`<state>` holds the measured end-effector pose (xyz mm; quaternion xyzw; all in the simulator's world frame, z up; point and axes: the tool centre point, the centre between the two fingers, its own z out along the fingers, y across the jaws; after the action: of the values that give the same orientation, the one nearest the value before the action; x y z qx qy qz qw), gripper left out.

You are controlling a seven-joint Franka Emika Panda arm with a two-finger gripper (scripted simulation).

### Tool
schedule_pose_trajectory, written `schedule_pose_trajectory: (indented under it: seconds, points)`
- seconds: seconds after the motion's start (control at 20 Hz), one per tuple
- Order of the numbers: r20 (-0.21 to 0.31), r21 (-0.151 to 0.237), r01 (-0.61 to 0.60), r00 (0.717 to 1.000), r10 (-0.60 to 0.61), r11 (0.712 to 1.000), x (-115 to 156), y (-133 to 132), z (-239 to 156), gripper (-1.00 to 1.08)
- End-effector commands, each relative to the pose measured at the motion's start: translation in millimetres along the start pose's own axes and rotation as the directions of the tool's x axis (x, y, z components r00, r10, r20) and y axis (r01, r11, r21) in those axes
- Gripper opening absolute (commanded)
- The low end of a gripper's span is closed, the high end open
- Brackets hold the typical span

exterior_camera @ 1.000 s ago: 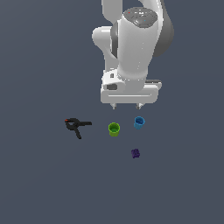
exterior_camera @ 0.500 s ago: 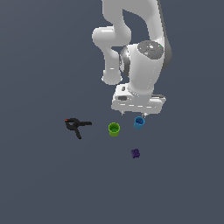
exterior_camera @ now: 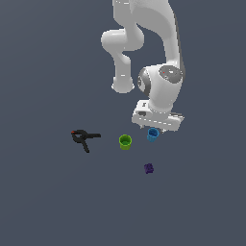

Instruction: Pick up a designated object from a clutter of objects.

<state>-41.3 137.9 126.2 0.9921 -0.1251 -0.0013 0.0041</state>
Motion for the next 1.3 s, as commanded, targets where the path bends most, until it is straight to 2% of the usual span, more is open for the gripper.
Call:
schedule_pose_trajectory:
  seconds: [0.0, 0.45, 0.85, 1.25]
  points:
    - [-0.002, 0.003, -0.026, 1.0, 0.026, 1.0, -9, -5, 12, 1.0]
    - [-0.001, 0.008, -0.073, 0.997, 0.073, 0.997, -27, -15, 34, 1.0]
    - [0.0, 0.008, -0.073, 0.997, 0.073, 0.997, -28, -15, 40, 1.0]
    - [0.0, 0.008, -0.074, 0.997, 0.074, 0.997, -29, -16, 73, 1.0]
